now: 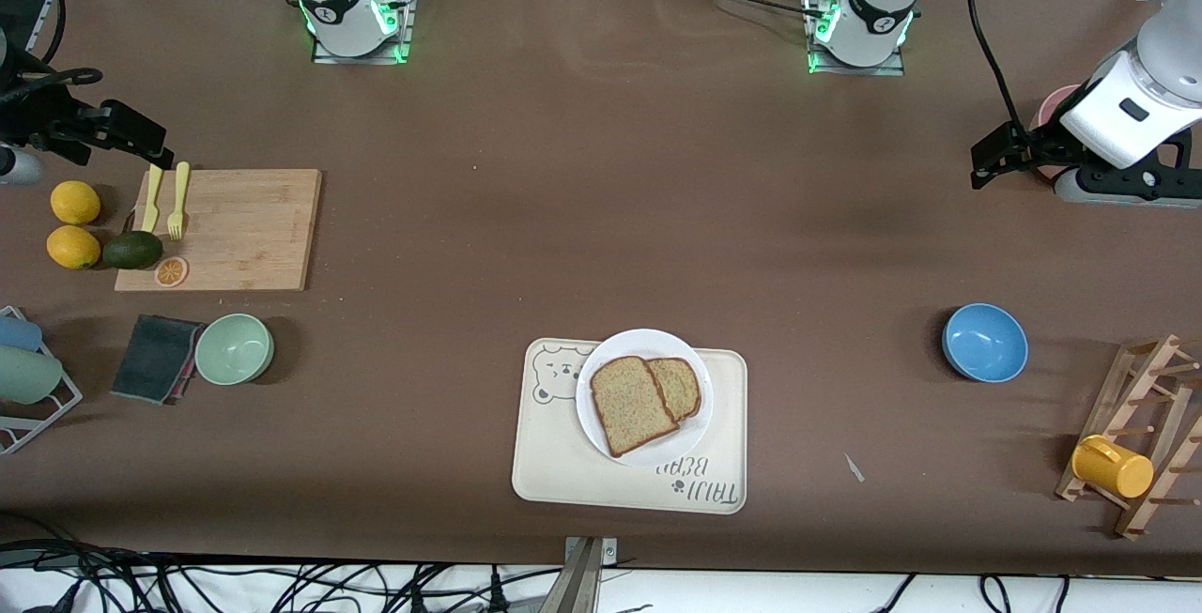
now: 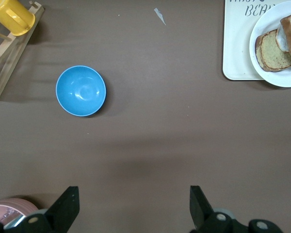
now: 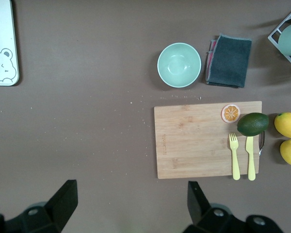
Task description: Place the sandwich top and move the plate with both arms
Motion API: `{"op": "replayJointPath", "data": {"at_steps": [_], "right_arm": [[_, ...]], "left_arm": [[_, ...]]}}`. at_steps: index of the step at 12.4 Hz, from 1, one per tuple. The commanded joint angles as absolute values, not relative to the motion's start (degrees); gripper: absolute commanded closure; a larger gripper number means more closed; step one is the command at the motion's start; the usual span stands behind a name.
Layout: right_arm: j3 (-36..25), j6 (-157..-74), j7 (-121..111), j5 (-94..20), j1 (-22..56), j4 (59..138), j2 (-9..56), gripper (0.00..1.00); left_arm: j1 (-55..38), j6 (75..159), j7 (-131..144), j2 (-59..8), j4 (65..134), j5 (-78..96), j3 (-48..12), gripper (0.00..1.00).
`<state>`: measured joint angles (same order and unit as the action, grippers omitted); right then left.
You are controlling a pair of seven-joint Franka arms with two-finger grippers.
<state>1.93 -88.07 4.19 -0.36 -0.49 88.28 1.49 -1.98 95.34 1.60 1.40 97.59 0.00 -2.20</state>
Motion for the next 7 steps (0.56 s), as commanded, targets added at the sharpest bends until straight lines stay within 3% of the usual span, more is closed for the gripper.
{"op": "replayJointPath", "data": {"at_steps": [1,7], "right_arm": [[2.3,-86.9,4.2,-1.2,-0.7,87.5,1.0,0.0],[2.3,-86.9,4.0,-1.2,-0.6,87.5,1.0,0.0]], "left_arm": [[-1.9,94.8,1.2,2.0,97.9,0.9,-2.0,0.0],[-1.9,94.7,1.2,2.0,97.9,0.9,-2.1,0.0]]}}
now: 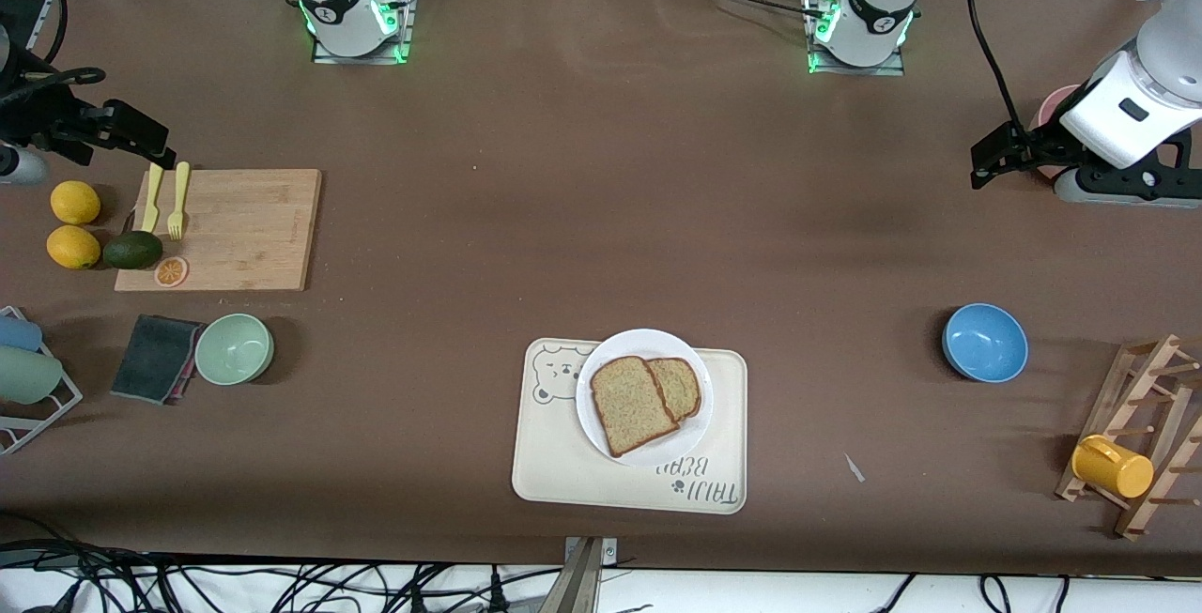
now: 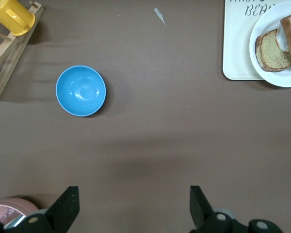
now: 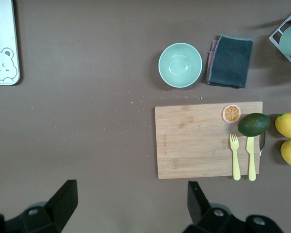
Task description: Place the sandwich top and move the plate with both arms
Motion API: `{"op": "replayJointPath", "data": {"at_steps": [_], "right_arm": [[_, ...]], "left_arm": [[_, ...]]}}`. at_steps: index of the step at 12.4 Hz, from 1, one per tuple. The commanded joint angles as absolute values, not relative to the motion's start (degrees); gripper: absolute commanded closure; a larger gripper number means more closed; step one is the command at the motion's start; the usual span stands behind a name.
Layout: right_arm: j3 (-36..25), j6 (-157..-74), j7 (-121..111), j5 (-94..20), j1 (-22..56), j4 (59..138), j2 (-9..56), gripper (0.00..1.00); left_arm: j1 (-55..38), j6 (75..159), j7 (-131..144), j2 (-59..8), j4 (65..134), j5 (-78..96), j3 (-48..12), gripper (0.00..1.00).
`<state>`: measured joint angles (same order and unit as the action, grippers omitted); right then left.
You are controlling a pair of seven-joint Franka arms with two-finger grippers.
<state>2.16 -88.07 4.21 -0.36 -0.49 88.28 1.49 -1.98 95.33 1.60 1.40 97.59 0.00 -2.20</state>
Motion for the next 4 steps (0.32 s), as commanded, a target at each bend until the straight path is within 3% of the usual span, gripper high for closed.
{"op": "replayJointPath", "data": {"at_steps": [1,4], "right_arm": [[2.3,-86.9,4.2,-1.2,-0.6,87.5,1.0,0.0],[2.2,-86.9,4.6,-1.3,-0.5,87.5,1.0,0.0]], "left_arm": [[-1.9,94.7,1.2,2.0,97.9,0.8,-2.1,0.0],[-1.9,94.7,1.2,2.0,97.9,0.9,-2.1,0.0]]}}
